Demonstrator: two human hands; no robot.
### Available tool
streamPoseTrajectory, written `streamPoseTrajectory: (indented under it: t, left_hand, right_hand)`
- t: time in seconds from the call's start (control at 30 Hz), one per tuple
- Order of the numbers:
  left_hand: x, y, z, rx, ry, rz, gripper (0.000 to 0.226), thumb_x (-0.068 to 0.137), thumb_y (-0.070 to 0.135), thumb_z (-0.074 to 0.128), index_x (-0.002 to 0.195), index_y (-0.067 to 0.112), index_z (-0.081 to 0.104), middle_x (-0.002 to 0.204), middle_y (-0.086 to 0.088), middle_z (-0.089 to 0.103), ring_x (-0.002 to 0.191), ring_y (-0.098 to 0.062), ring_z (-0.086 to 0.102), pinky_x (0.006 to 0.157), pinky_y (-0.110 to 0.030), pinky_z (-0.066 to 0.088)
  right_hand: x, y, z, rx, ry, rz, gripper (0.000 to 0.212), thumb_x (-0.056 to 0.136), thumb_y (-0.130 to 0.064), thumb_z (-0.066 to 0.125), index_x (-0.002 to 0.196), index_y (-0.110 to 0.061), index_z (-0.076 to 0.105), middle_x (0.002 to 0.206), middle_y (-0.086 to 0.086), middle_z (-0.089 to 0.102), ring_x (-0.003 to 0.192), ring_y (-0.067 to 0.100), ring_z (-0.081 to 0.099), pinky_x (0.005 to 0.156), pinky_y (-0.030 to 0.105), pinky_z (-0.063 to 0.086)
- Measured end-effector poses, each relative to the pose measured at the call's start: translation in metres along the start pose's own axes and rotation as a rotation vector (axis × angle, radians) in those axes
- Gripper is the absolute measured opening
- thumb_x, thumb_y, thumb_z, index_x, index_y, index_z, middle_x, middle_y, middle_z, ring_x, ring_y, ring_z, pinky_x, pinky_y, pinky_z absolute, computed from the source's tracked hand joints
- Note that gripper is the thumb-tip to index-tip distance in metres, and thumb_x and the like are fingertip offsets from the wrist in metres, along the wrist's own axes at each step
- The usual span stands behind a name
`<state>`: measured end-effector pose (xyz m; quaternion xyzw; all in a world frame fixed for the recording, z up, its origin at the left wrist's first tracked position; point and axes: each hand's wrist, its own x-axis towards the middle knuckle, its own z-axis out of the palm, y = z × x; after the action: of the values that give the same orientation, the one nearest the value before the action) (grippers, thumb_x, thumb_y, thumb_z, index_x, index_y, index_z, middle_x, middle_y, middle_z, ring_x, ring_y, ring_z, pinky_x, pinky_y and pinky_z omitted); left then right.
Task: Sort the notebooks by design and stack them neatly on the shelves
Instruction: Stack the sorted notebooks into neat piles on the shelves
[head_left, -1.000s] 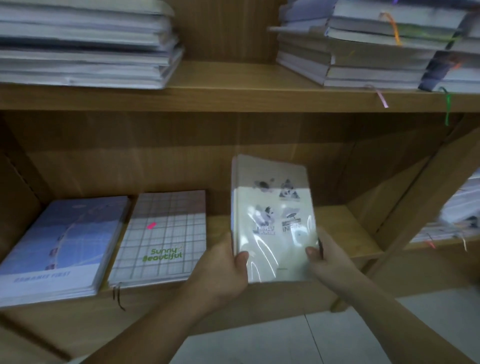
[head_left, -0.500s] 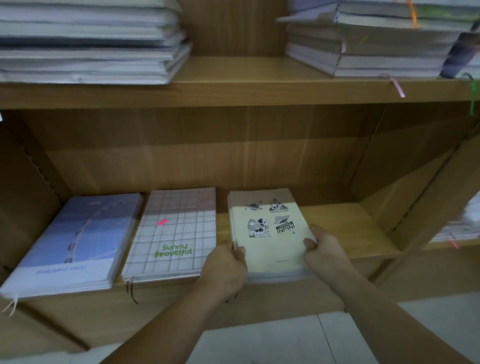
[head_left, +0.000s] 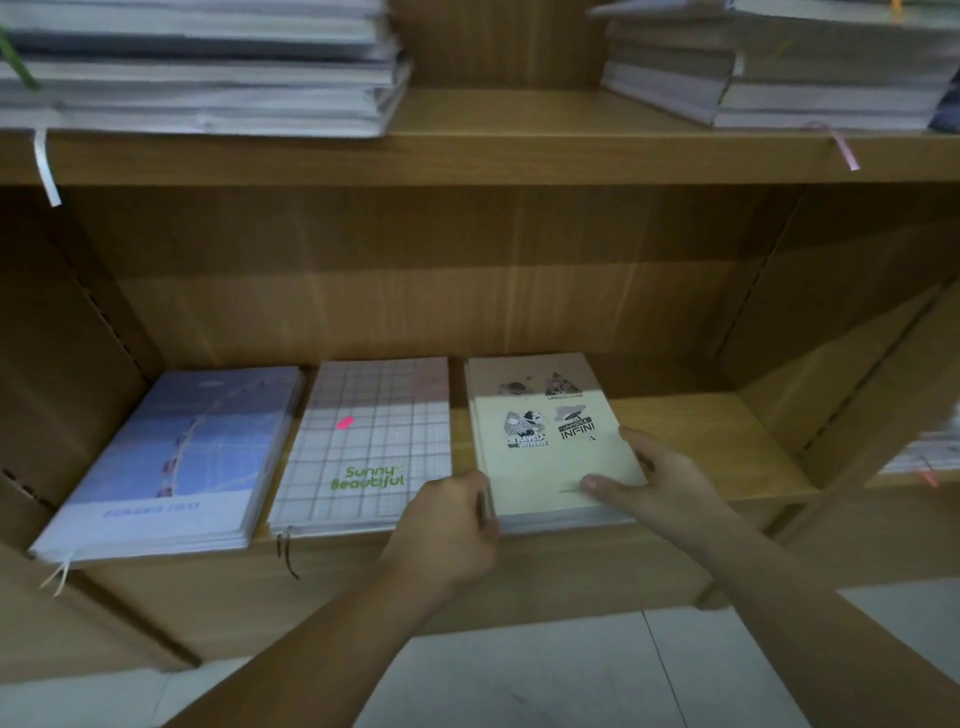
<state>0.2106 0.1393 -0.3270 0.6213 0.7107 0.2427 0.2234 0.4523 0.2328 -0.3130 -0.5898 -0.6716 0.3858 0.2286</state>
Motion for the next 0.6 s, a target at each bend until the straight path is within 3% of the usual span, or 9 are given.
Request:
streamPoseTrajectory:
  t: [0.07,0.13,0.3,0.43,0.6]
  left_hand:
    - [-0.001,0.001,0.006,0.002,0.004,0.017,0.019,0.079,0.035,0.067,0.095,0.026,0.061,0.082,0.005,0.067,0.077,-0.016,0.066,0.071,-0.037,0.058]
    - [-0.002,0.0,0.015,-0.021,0.034,0.035,0.022,0.079,0.032,0.069,0.099,0.026,0.062,0.083,0.006,0.067,0.077,-0.013,0.065,0.07,-0.036,0.057]
    - [-0.006,-0.006,0.03,-0.108,0.125,0.04,0.021,0.079,0.03,0.064,0.1,0.026,0.065,0.079,0.008,0.071,0.072,-0.008,0.067,0.068,-0.034,0.057]
    - [-0.009,-0.009,0.039,-0.17,0.132,0.052,0.02,0.083,0.024,0.064,0.103,0.027,0.062,0.072,0.005,0.067,0.063,-0.009,0.063,0.065,-0.036,0.056]
    - [-0.016,-0.012,0.044,-0.315,0.093,0.002,0.01,0.084,0.022,0.058,0.094,0.023,0.057,0.081,0.0,0.068,0.077,-0.016,0.067,0.075,-0.043,0.058]
  right_hand:
    - [-0.002,0.007,0.001,-0.168,-0.1,0.029,0.108,0.057,-0.047,0.096,0.149,-0.028,0.044,0.136,-0.01,0.054,0.126,0.015,0.049,0.109,0.036,0.044]
    - [-0.002,0.016,0.004,-0.303,-0.095,0.027,0.123,0.05,-0.047,0.098,0.155,-0.031,0.035,0.142,-0.004,0.048,0.131,0.021,0.042,0.112,0.042,0.041]
    - [0.002,0.026,0.011,-0.328,0.071,-0.033,0.11,0.056,-0.039,0.098,0.151,-0.034,0.043,0.135,0.0,0.056,0.126,0.022,0.047,0.108,0.04,0.044]
    - [0.006,0.028,0.012,-0.298,0.091,-0.049,0.106,0.057,-0.034,0.098,0.149,-0.03,0.047,0.134,0.0,0.06,0.125,0.023,0.048,0.106,0.04,0.045]
    - [0.013,0.027,0.019,-0.354,0.12,-0.091,0.103,0.06,-0.04,0.096,0.15,-0.031,0.046,0.127,0.001,0.064,0.118,0.027,0.05,0.101,0.039,0.046]
